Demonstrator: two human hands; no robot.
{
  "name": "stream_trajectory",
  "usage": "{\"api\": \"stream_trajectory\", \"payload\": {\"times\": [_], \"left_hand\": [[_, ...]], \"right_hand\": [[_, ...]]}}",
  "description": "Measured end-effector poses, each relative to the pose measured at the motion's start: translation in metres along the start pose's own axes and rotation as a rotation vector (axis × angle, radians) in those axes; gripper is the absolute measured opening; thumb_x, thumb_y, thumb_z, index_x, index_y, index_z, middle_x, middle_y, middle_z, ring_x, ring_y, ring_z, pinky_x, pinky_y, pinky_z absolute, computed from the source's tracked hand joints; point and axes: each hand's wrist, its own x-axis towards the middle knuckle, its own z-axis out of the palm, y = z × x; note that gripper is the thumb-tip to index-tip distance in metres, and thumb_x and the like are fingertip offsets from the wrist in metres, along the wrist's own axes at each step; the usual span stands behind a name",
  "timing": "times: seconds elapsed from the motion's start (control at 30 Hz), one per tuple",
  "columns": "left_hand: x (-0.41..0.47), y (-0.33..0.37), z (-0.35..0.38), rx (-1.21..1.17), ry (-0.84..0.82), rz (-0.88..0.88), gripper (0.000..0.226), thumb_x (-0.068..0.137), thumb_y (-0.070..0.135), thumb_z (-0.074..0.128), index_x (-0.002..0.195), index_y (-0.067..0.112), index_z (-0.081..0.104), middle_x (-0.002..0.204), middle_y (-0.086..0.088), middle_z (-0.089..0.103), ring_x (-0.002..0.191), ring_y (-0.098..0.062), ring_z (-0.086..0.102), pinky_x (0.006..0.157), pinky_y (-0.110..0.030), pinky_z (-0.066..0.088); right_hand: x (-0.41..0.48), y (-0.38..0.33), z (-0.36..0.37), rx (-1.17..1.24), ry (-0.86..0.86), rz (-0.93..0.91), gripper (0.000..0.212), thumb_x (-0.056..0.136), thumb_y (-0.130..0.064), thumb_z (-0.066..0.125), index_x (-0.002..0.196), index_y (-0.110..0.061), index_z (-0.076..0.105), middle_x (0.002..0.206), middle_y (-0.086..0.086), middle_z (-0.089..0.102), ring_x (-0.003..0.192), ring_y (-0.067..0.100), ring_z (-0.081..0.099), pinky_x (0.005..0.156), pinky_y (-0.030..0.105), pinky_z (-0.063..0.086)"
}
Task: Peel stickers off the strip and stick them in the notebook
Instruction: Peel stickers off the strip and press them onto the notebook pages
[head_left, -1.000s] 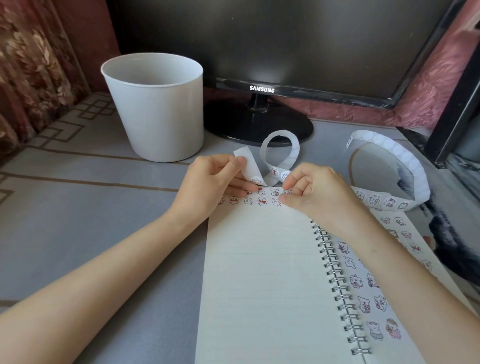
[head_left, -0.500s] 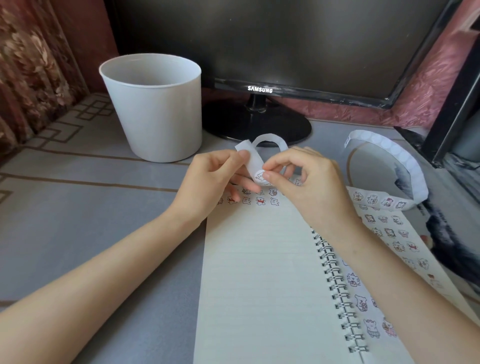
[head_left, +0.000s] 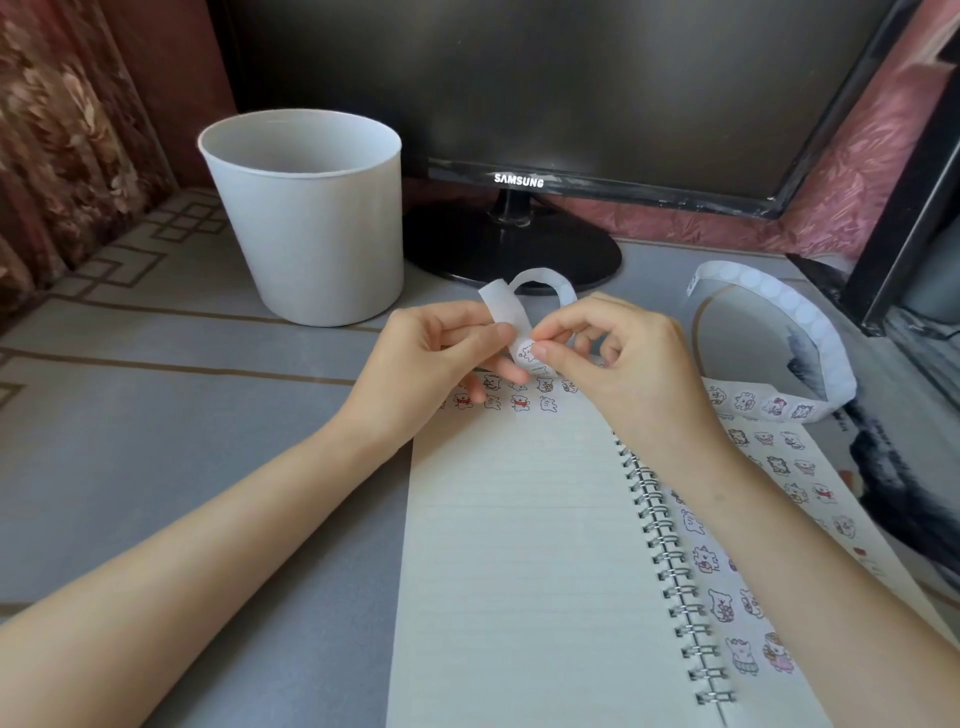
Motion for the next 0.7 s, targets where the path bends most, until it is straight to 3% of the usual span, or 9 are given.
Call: {"api": "stream_trajectory", "payload": {"times": [0.17,0.3,0.43,0.53,0.7], "left_hand": [[-0.0002,-0.0017,-0.0008,0.028,-0.015,0.022,0.013,0.093,0.009,0.056,0.09,0.009,0.069,0.07,-0.004,0.073,0.069,-0.009,0.068,0.05,-0.018,0.046],[-0.0006,-0.0023,0.0001,0.048,-0.021,0.028,0.014,0.093,0.008,0.056,0.098,0.005,0.069,0.071,-0.003,0.074,0.064,-0.005,0.067,0.05,-0.017,0.045],[0.0001,-0.0036,0.0001,0.066,0.001,0.023,0.014,0.092,0.009,0.057,0.099,0.005,0.069,0.073,-0.008,0.074,0.067,-0.011,0.067,0.049,-0.018,0.045],[0.0,-0.0037,0.0009,0.069,0.014,0.009,0.013,0.092,0.011,0.058,0.095,0.005,0.069,0.07,-0.008,0.073,0.062,-0.012,0.064,0.049,-0.018,0.044],[-0.0031,0.001,0.004,0.079,0.039,-0.006,0.014,0.091,0.017,0.06,0.084,0.008,0.069,0.059,0.003,0.068,0.044,-0.002,0.055,0.044,-0.013,0.038]], "right_hand": [[0.0001,0.0016,-0.0021,0.035,-0.054,0.062,0.005,0.08,-0.013,0.074,0.084,-0.014,0.071,0.056,-0.035,0.053,0.053,-0.008,0.05,0.054,0.004,0.034],[0.0007,0.0025,-0.0027,0.065,-0.092,0.096,0.005,0.079,-0.014,0.074,0.081,-0.017,0.07,0.053,-0.031,0.054,0.053,-0.007,0.051,0.056,0.003,0.035],[0.0004,0.0022,-0.0016,0.11,-0.097,0.121,0.006,0.079,-0.014,0.075,0.08,-0.017,0.07,0.056,-0.016,0.056,0.053,-0.005,0.05,0.057,0.006,0.037],[0.0,0.0017,-0.002,0.097,-0.111,0.115,0.005,0.08,-0.013,0.073,0.081,-0.014,0.069,0.051,-0.02,0.053,0.05,-0.005,0.049,0.055,0.005,0.035],[-0.0013,0.0005,-0.0018,0.069,-0.112,0.085,0.002,0.083,-0.012,0.07,0.083,-0.012,0.068,0.052,-0.026,0.052,0.052,-0.004,0.048,0.055,0.006,0.035]]}}
